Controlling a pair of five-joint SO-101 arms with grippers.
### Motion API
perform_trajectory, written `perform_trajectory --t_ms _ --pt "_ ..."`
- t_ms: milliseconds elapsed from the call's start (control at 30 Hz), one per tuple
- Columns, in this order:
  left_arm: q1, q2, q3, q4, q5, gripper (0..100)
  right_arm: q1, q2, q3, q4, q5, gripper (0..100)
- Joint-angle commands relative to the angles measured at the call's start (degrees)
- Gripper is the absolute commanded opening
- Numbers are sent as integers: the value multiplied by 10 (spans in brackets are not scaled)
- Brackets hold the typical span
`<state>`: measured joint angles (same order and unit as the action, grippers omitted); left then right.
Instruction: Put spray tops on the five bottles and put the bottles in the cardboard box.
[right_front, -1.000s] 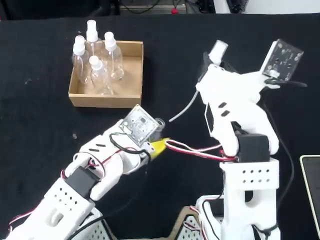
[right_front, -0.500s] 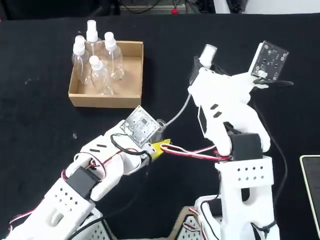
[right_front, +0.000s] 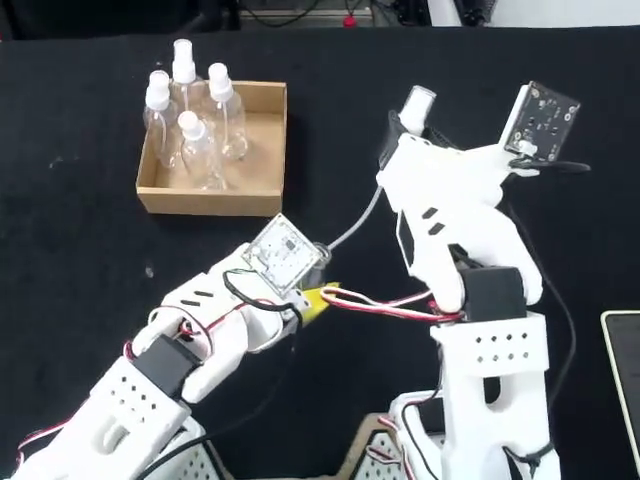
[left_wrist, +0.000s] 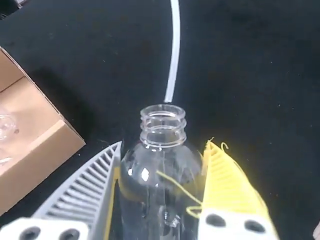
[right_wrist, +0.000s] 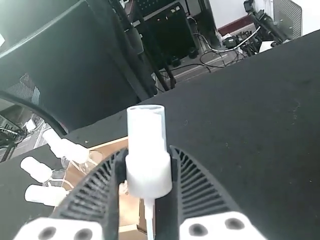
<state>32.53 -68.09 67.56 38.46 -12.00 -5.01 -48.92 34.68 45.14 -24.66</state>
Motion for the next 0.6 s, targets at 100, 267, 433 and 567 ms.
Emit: perform_trajectory --t_ms 100,267,433,567 --pt "7 -11 -11 -12 7 149 -18 -15 -16 -14 -3 11" --pt "7 -11 -14 -12 7 149 -64 -16 10 -17 -3 11" --pt "7 -11 -14 -12 7 149 -94 -16 62 -43 -3 11" --pt "7 -11 -15 -12 7 149 -104 -16 95 -61 0 11"
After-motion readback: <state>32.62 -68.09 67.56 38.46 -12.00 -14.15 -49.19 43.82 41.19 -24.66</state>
